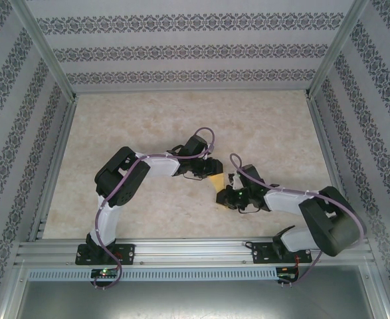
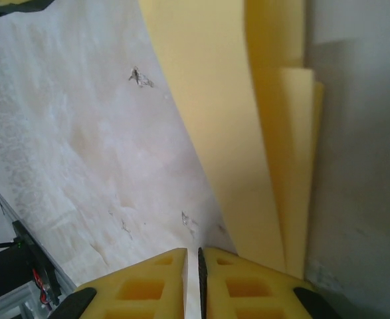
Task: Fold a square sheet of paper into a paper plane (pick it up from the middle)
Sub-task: Fold the wing for the fifth time at the center of the table.
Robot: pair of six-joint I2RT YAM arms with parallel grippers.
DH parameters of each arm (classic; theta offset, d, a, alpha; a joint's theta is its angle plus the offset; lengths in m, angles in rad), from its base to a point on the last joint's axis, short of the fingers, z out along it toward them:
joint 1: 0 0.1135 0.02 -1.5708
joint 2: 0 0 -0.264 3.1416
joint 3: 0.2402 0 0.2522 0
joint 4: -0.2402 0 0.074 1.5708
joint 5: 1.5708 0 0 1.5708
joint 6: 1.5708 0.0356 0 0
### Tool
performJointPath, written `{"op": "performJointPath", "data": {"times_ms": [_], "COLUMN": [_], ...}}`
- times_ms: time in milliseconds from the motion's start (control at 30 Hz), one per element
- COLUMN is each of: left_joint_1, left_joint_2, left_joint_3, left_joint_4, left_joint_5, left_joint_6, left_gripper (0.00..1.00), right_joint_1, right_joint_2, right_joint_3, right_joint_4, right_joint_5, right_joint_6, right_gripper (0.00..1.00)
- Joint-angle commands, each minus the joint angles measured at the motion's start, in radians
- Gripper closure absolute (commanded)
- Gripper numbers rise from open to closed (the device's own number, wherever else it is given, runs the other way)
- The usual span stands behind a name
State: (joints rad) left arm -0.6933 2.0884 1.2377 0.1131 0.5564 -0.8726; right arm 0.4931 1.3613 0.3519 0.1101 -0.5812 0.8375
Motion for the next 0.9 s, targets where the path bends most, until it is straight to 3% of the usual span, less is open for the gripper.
{"op": "performJointPath", "data": {"times_ms": [0,600,700,867], "left_joint_1": [0.011,0.011,0.011,0.011], "left_joint_2": [0.083,0.079,0.082,0.091], "left_joint_3": [-0.02,-0.034,-0.027,-0.017], "left_joint_4": [-0.093,-0.078,-0.075,-0.087], "left_joint_5": [-0.076,-0.074,-0.065,-0.058], "left_joint_6": [0.008,0.0,0.001,0.007], "left_gripper": [0.61,0.61,0.61,0.61], "right_joint_1": [-0.007,-0.027,-0.031,-0.035], "right_joint_2": [-0.038,-0.373,-0.37,-0.222], "right_joint_3": [-0.081,-0.035,0.0,0.094], "right_joint_4": [-0.106,-0.346,-0.3,-0.15], "right_joint_5": [0.013,0.092,0.106,0.043], "right_joint_6": [0.026,0.024,0.028,0.044], "right_gripper": [0.85,0.8,0.75,0.76]}}
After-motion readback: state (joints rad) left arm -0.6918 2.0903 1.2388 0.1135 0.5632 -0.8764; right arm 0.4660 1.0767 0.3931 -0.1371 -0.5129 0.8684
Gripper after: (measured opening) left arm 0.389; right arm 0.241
